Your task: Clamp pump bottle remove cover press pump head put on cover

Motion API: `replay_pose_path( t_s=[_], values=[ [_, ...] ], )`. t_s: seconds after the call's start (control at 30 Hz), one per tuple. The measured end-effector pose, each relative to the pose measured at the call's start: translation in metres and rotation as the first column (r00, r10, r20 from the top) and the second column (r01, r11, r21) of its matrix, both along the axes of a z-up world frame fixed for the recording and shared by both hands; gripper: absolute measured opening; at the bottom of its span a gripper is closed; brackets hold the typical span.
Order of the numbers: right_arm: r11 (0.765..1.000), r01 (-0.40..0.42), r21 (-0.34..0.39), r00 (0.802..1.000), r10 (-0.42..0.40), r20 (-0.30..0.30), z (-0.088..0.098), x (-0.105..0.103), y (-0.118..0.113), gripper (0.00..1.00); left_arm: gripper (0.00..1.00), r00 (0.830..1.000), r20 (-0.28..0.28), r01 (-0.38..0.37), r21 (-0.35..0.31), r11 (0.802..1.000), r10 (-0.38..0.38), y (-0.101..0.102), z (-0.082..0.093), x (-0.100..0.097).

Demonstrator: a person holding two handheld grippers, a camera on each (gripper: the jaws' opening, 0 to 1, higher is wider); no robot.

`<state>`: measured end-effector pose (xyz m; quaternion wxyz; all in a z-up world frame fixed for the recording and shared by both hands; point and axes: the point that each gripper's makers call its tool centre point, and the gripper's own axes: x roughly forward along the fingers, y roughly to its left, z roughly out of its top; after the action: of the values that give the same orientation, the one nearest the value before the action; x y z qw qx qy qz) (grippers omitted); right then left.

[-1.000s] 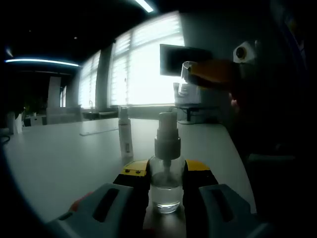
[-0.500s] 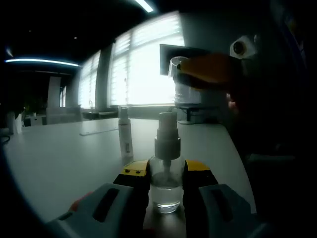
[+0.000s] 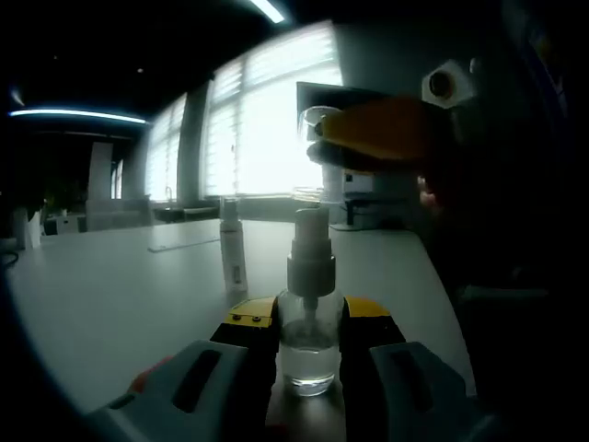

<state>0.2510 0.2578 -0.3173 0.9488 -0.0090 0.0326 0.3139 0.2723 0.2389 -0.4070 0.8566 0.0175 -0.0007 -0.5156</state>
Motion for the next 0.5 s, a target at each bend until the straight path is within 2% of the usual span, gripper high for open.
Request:
replay_pose_path(
  t_s=[0.5],
  values=[
    [0.999, 0.0, -0.035, 1.0, 0.0, -0.008, -0.0099, 0.0013, 0.002, 0.1, 0.16, 1.0, -0.001, 0.0, -0.001, 1.0, 0.0, -0.0004, 0.0, -0.0003]
  ],
)
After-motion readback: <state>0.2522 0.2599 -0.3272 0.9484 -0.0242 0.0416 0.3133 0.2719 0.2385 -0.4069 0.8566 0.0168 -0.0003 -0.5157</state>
